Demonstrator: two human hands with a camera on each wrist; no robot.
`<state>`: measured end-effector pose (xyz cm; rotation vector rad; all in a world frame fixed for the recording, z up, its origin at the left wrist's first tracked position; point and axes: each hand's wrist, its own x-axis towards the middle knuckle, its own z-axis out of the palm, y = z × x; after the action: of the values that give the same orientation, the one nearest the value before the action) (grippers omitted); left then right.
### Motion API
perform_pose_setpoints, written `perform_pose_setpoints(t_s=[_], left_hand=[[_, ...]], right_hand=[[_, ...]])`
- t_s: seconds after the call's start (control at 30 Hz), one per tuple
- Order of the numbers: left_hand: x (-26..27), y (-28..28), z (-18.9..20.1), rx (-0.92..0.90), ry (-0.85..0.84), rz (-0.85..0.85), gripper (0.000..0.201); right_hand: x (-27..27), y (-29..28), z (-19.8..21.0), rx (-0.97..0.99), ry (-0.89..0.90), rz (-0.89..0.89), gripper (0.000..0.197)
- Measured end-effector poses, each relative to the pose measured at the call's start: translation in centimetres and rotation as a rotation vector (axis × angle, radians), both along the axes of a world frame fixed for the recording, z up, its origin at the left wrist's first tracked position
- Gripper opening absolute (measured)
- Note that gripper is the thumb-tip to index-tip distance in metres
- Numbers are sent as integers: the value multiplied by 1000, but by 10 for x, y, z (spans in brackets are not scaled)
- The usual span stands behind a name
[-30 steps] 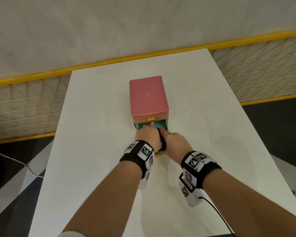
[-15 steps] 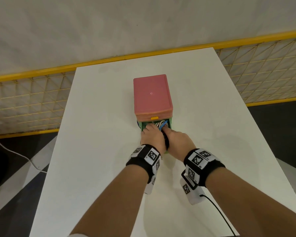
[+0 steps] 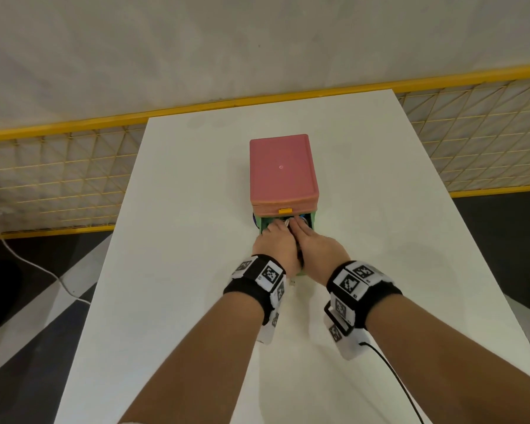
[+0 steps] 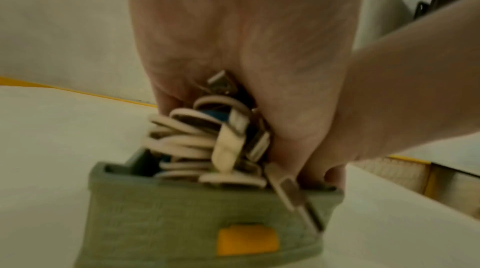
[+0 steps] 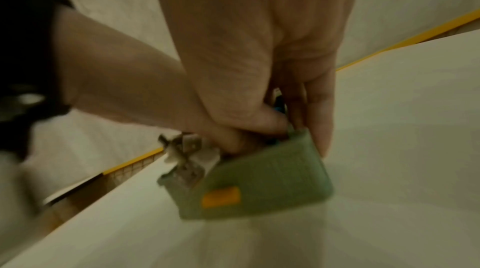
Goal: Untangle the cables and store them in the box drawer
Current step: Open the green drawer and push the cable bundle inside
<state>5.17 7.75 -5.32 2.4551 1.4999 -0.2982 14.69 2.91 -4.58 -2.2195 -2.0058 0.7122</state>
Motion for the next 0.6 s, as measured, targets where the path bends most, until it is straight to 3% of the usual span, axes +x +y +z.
perform_pose_setpoints(t_s=[0.07, 0.13, 0.37, 0.6], left_hand=[[-2, 0, 0, -50, -45, 30, 83], [-1, -6, -6, 14, -46, 63, 75], [3, -2, -10, 58, -176, 103, 51], [-9, 5, -12, -55, -179, 1, 83]], right_hand=[[3, 9, 4, -49, 31, 4, 86], [7, 10, 7, -54, 52, 23, 84], [11, -21, -6, 127, 107, 17, 80], [4, -19, -4, 67, 0, 25, 78]])
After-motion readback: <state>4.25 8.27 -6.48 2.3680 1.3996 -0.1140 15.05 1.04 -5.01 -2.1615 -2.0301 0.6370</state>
